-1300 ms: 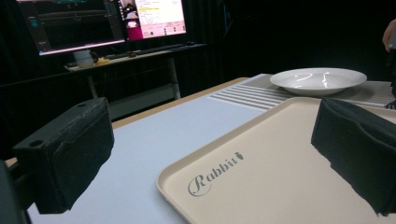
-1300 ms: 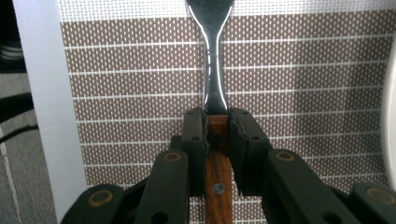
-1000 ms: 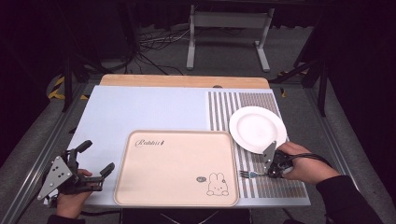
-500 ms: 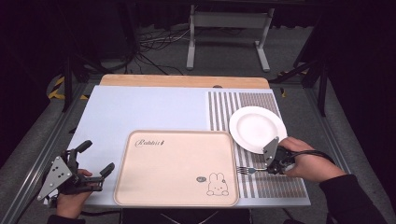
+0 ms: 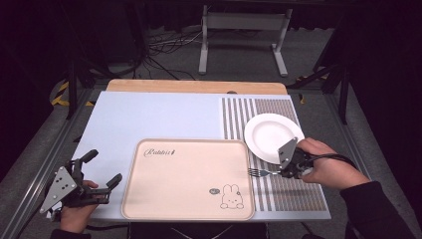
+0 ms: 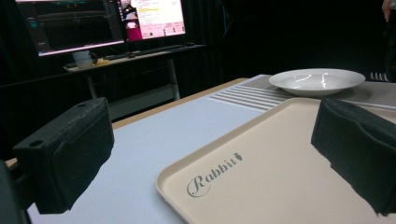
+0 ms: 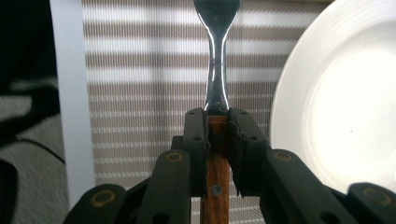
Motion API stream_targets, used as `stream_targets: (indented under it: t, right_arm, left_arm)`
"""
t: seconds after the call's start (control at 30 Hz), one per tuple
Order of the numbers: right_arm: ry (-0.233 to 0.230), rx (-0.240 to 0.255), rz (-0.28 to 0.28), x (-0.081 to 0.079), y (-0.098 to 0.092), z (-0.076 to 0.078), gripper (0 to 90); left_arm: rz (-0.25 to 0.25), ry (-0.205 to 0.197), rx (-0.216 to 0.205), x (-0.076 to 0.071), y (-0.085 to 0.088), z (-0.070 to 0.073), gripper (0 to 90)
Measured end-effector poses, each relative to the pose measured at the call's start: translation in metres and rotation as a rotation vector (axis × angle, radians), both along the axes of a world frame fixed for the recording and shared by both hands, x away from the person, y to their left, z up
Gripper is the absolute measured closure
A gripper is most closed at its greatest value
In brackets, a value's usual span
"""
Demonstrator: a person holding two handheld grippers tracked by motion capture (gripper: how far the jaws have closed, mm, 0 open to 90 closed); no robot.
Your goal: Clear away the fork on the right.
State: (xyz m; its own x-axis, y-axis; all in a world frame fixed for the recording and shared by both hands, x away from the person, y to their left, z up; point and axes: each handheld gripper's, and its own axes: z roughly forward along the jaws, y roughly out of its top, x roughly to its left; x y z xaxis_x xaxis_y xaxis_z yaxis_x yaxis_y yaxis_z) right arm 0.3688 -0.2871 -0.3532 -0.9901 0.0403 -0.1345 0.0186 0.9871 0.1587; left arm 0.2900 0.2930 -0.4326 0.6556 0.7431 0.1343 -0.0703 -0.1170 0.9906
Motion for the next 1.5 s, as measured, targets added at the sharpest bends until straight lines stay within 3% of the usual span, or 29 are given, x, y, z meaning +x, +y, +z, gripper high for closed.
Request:
stream_targets:
  t: [0.27, 0.63, 1.0, 1.2, 1.5]
  right_arm:
    - [-0.041, 0.027, 0.019, 0.005, 0.028, 0.010, 78.2]
    - [-0.048, 0.077, 0.015, 0.012, 0.070, 0.017, 78.2]
    - [-0.054, 0.099, 0.022, 0.016, 0.096, 0.017, 78.1]
    - [-0.030, 0.127, -0.027, 0.017, 0.107, 0.017, 78.1]
    - [0.018, 0.196, -0.225, 0.020, 0.116, 0.014, 78.1]
  left_arm:
    - [-0.001, -0.002, -0.003, 0.000, 0.001, 0.000, 0.0]
    - [0.002, 0.007, -0.005, 0.000, 0.002, 0.000, 0.0]
    - [0.001, 0.010, -0.013, 0.001, 0.003, 0.000, 0.0]
    - [0.004, 0.015, -0.027, 0.001, 0.004, 0.000, 0.0]
    - [0.009, 0.016, -0.025, 0.001, 0.005, 0.000, 0.0]
